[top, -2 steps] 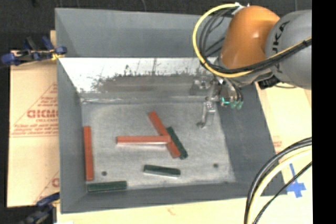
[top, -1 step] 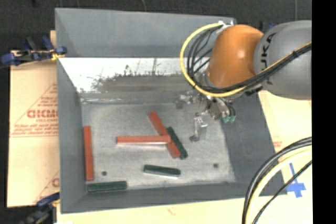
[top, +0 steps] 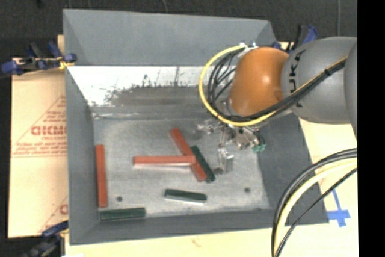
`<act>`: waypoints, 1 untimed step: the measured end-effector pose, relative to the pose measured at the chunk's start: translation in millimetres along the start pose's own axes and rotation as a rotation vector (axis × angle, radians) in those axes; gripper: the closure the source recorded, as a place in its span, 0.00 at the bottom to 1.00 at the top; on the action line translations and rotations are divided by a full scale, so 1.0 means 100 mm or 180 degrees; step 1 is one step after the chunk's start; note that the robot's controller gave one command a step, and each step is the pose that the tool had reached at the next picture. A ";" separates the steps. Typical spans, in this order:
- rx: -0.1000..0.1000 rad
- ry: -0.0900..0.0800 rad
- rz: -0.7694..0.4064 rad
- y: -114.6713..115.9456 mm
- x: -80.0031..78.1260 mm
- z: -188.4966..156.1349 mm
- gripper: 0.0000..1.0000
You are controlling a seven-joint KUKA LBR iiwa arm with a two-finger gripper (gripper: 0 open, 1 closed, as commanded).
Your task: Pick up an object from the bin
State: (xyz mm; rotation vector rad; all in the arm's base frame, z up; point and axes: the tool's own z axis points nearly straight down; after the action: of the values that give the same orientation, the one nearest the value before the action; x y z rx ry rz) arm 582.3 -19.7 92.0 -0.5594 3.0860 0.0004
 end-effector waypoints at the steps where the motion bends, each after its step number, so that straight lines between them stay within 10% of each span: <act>1: 0.0000 0.0011 -0.0013 0.22 0.29 0.08 0.00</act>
Offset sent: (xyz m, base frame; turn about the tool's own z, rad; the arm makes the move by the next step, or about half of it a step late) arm -0.1048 0.0171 -0.0073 -0.0270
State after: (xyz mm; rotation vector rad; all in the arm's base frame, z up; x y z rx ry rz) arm 547.7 -9.3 83.9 -0.5665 3.0882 -0.0007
